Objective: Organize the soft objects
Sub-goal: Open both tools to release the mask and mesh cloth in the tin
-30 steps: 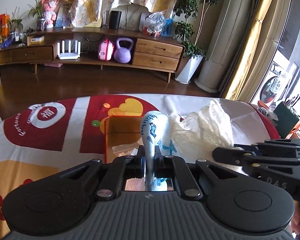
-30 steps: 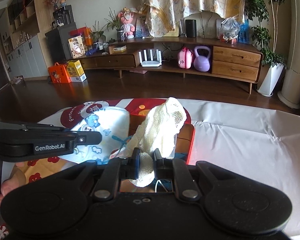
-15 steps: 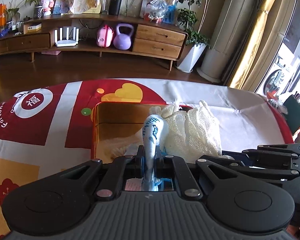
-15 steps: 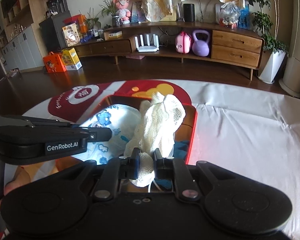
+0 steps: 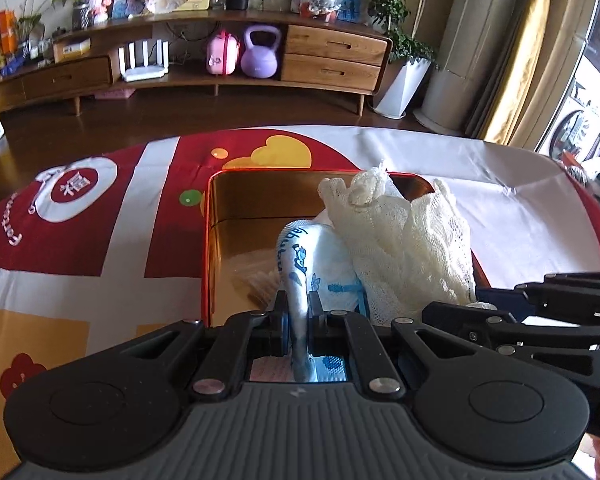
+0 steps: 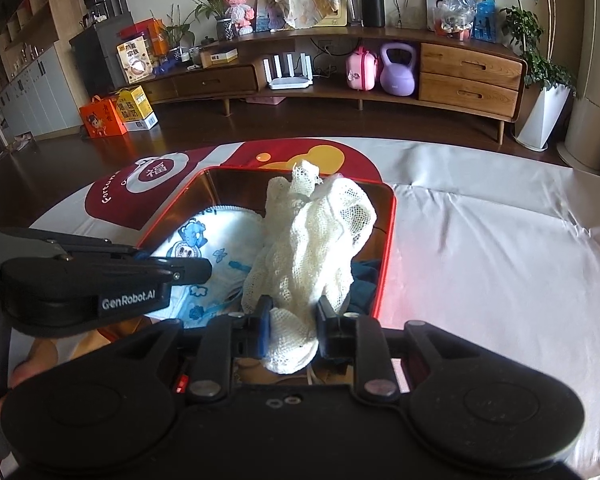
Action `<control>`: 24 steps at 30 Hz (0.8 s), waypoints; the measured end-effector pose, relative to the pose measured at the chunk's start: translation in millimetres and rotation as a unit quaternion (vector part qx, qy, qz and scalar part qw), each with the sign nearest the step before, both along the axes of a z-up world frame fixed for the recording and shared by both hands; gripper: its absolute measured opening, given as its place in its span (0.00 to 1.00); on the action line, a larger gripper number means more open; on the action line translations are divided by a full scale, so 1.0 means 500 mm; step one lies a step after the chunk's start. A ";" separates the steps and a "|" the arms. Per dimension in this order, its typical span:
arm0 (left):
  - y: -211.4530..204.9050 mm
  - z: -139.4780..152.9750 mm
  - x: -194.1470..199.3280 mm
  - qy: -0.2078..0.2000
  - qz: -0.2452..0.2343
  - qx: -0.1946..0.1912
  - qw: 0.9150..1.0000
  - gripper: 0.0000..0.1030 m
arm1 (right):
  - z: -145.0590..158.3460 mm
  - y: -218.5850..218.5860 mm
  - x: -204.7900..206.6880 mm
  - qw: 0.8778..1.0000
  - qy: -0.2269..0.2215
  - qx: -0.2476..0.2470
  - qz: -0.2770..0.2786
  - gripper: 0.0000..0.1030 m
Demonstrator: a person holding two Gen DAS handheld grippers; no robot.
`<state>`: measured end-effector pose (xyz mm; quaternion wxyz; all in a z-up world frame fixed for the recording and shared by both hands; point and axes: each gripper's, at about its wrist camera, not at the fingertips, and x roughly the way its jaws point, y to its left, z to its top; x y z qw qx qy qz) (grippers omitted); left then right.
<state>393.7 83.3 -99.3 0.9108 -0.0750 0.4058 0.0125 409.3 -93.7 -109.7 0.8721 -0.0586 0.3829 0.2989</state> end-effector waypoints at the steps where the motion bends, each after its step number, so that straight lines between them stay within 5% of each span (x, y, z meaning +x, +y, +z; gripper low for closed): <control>1: -0.004 0.001 -0.002 0.001 -0.002 0.007 1.000 0.08 | 0.001 0.000 -0.001 1.000 0.000 0.001 -0.001 0.23; 12: -0.018 0.026 -0.027 -0.005 -0.013 0.026 1.000 0.17 | 0.032 -0.019 -0.025 1.000 -0.012 0.021 -0.009 0.46; 15: -0.020 0.035 -0.039 -0.016 -0.018 0.026 0.999 0.33 | 0.045 -0.024 -0.036 1.000 -0.019 0.022 -0.011 0.48; 17: -0.019 0.042 -0.048 -0.023 -0.018 0.023 0.999 0.58 | 0.053 -0.029 -0.042 0.999 -0.019 0.025 -0.010 0.50; 24: -0.024 0.078 -0.089 -0.042 -0.012 0.031 0.999 0.61 | 0.091 -0.048 -0.082 0.999 -0.030 0.028 -0.005 0.59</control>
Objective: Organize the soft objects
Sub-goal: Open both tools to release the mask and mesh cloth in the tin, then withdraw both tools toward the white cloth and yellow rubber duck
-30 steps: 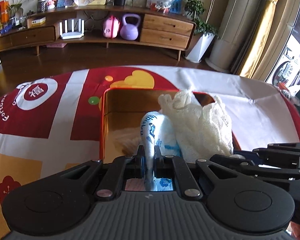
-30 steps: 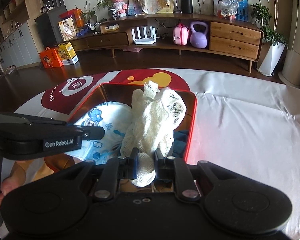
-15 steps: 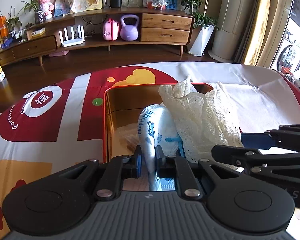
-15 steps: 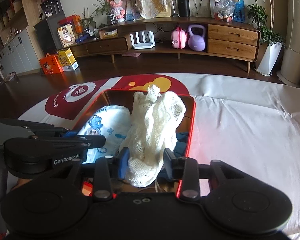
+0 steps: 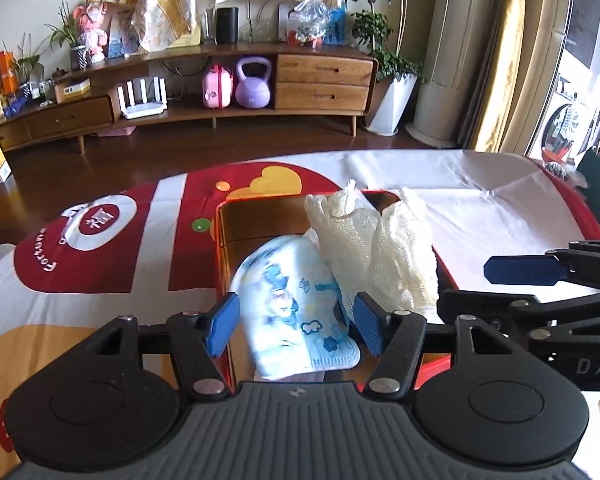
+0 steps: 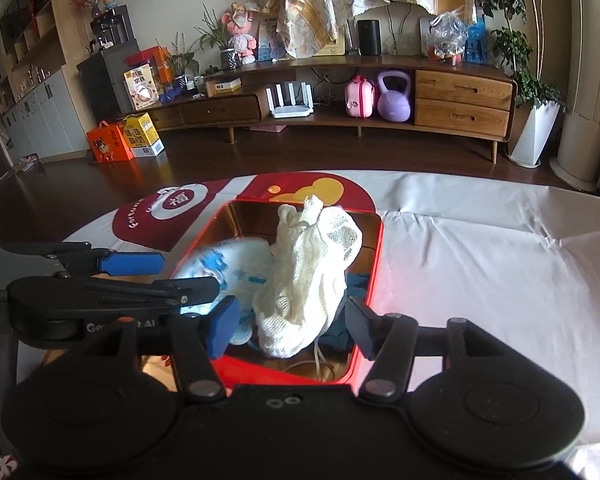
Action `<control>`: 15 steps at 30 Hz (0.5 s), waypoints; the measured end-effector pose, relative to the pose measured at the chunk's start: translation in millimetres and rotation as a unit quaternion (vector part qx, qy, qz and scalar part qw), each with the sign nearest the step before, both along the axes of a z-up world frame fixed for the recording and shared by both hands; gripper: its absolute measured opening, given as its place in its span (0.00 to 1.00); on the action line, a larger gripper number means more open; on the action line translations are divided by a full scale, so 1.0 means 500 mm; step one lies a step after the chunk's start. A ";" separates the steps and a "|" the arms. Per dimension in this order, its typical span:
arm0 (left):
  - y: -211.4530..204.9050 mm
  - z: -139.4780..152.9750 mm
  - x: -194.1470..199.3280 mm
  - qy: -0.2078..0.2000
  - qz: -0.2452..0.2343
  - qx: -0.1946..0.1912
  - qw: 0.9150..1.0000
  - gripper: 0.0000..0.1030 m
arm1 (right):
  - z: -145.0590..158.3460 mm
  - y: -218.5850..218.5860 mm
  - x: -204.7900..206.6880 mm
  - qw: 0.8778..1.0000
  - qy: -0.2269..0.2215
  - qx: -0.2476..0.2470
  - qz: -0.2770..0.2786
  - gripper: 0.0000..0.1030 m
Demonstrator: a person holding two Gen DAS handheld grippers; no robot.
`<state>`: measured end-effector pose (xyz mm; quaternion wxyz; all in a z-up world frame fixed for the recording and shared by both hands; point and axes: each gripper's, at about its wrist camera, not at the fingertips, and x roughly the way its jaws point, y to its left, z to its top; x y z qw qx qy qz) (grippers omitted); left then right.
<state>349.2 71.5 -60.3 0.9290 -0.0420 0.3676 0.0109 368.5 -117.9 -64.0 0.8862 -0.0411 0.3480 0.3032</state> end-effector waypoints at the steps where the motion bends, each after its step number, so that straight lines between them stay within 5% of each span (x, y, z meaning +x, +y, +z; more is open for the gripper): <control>1: 0.001 0.007 -0.007 -0.002 0.000 -0.002 1.000 0.62 | 0.005 -0.003 -0.008 1.000 -0.002 0.001 0.001 0.59; 15: -0.035 0.096 -0.158 -0.034 -0.009 -0.004 0.999 0.63 | 0.078 -0.046 -0.147 1.000 -0.020 0.017 0.009 0.72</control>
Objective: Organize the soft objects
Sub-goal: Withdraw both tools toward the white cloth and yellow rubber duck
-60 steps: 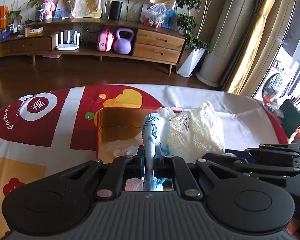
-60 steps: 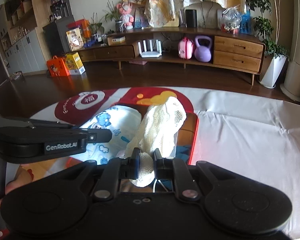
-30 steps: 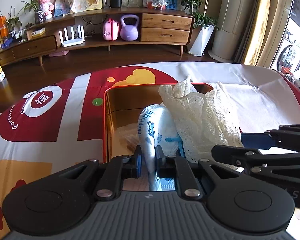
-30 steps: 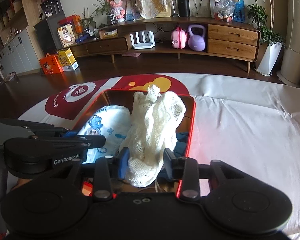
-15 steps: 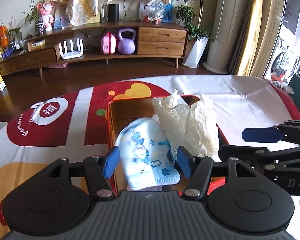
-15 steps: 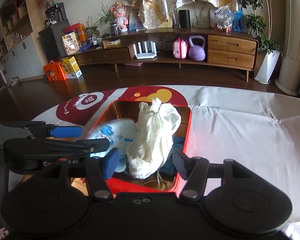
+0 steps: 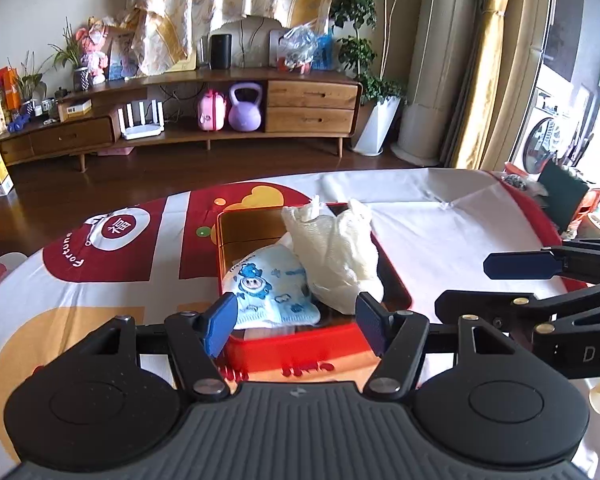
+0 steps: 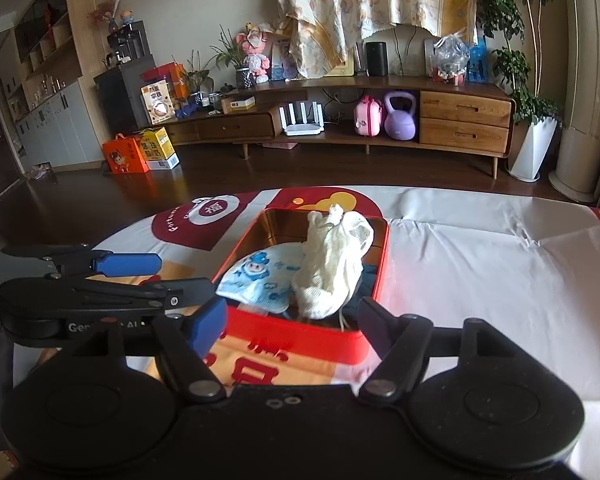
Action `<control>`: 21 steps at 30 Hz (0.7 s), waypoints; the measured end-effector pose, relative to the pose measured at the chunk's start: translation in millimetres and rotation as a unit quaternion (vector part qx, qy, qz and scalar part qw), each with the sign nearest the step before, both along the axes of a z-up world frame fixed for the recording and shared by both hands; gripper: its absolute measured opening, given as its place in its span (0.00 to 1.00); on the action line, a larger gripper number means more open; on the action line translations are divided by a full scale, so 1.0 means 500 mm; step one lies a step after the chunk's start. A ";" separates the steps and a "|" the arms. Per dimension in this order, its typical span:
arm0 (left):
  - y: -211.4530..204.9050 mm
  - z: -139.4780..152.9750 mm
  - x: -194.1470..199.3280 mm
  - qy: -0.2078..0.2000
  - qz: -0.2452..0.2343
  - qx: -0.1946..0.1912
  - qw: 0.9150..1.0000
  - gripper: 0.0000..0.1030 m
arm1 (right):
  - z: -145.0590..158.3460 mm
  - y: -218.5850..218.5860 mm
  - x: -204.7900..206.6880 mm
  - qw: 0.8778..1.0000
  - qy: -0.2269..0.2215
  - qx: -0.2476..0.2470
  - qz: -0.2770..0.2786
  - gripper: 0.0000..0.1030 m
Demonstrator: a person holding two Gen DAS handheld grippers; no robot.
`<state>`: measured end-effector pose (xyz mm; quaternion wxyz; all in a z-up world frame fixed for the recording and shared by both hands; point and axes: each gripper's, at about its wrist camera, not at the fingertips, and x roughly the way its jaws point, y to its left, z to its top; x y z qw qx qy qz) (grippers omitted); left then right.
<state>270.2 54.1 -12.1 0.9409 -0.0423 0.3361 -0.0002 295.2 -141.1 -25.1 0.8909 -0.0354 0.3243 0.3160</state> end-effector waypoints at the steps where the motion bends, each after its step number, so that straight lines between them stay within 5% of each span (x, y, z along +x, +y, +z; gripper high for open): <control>1: -0.002 0.004 -0.012 -0.002 0.001 -0.001 1.000 0.63 | 0.003 -0.002 -0.011 1.000 -0.001 0.000 0.003 0.72; 9: -0.015 0.025 -0.110 -0.019 0.013 -0.008 1.000 0.63 | 0.027 -0.024 -0.088 1.000 -0.015 0.001 0.007 0.86; 21: -0.021 0.006 -0.212 -0.021 0.022 -0.026 0.999 0.81 | -0.009 -0.055 -0.143 1.000 -0.005 0.002 -0.023 1.00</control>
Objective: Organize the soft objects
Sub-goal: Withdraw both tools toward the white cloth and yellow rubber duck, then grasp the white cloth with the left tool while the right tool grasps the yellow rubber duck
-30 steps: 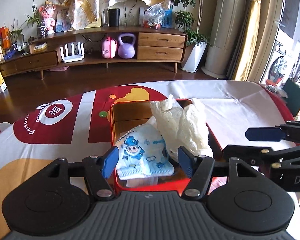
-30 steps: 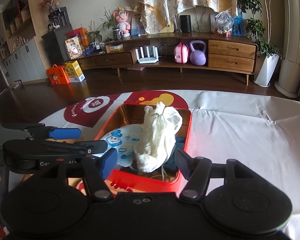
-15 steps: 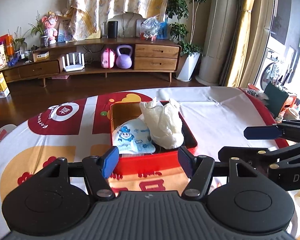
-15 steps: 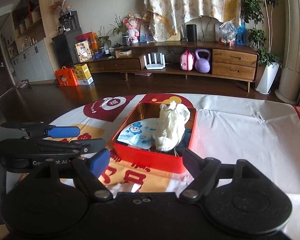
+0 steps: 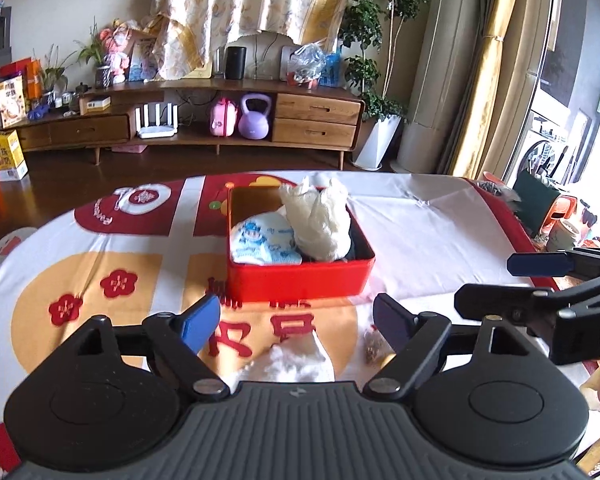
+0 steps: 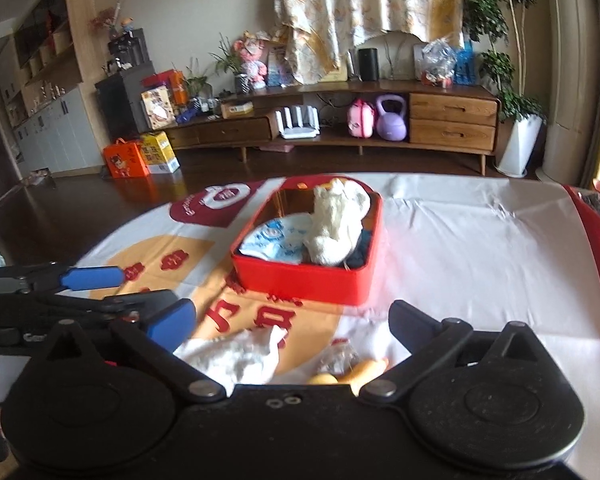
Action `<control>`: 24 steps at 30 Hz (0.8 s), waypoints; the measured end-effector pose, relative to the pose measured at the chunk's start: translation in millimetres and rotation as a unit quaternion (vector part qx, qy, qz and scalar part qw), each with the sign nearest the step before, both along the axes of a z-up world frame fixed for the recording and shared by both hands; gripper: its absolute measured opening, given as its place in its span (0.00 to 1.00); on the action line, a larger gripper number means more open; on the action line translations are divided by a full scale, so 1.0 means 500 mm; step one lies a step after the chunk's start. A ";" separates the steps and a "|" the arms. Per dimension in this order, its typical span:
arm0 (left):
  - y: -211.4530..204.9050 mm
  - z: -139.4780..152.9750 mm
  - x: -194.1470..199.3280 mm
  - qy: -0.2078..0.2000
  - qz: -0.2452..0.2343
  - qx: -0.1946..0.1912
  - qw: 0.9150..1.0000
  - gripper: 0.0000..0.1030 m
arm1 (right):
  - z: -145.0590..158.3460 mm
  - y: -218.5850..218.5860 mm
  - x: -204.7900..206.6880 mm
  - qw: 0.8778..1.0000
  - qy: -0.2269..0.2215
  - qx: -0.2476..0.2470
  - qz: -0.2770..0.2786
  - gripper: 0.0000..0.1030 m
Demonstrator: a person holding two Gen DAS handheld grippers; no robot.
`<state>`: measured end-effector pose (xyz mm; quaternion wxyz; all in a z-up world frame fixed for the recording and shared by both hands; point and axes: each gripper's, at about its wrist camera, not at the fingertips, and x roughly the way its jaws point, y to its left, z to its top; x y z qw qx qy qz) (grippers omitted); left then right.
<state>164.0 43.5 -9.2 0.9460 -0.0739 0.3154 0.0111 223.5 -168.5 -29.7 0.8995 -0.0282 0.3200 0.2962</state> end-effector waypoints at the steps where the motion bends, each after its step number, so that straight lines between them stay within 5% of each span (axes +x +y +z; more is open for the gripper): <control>1: 0.001 -0.007 -0.002 0.004 -0.001 -0.002 1.000 0.82 | -0.008 -0.002 0.001 1.000 0.003 -0.003 -0.005 1.00; 12: 0.013 -0.111 -0.006 0.041 -0.011 -0.010 0.999 0.82 | -0.101 -0.018 0.023 0.998 0.045 -0.010 -0.038 1.00; 24: -0.030 -0.200 0.045 0.078 -0.062 0.039 0.994 0.82 | -0.186 0.003 0.055 0.995 0.081 -0.037 -0.038 0.98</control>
